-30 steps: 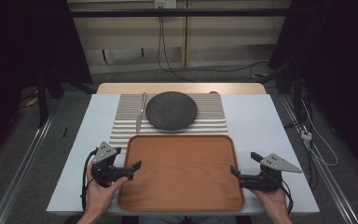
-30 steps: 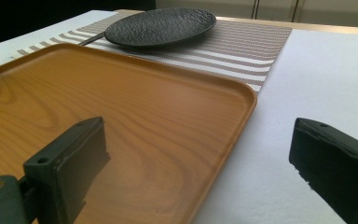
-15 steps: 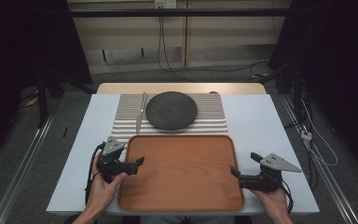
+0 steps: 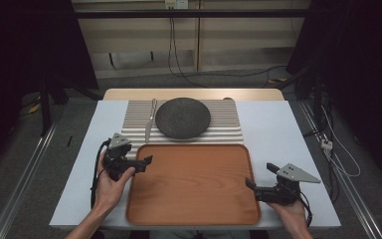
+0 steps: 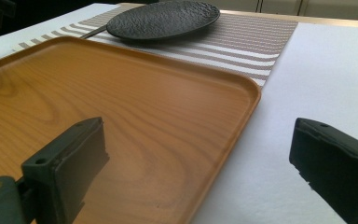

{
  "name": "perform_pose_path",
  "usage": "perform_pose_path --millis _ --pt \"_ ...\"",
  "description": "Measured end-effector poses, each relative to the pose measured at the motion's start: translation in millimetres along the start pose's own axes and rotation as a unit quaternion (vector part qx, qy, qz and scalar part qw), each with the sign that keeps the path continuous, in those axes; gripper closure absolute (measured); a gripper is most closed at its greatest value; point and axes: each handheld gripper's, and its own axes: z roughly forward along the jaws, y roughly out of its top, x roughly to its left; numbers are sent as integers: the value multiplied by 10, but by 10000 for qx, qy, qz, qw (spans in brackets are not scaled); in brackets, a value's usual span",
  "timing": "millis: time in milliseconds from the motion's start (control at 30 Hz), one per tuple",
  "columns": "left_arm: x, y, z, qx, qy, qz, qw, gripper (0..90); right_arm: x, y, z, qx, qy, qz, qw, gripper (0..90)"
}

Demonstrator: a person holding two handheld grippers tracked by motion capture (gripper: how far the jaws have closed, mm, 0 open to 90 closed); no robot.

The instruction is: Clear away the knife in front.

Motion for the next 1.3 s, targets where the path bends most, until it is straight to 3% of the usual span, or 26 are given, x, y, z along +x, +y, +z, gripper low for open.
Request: perform_pose_path --millis 200,300,333,500,567,800,1000,1300 --pt "98 129 148 227 100 95 9996 78 0 0 2 -6 2 7 10000 37" --pt "166 208 252 361 38 -20 9993 87 1 -1 10 3 23 21 10000 38" --pt "227 269 305 360 150 36 9992 96 2 -1 13 4 29 -5 10000 39" --pt "349 422 399 326 227 -99 9992 84 5 0 22 14 57 -7 10000 39" --pt "437 523 485 366 196 -347 9985 87 -1 0 23 16 53 11 10000 39" --pt "557 671 665 431 182 -410 9981 126 -18 6 44 19 30 21 10000 38" --pt "794 760 894 592 354 -599 9958 142 -32 5 58 26 44 55 10000 39" --pt "967 890 1111 803 746 -606 9921 153 -40 -2 63 24 85 143 9999 39"
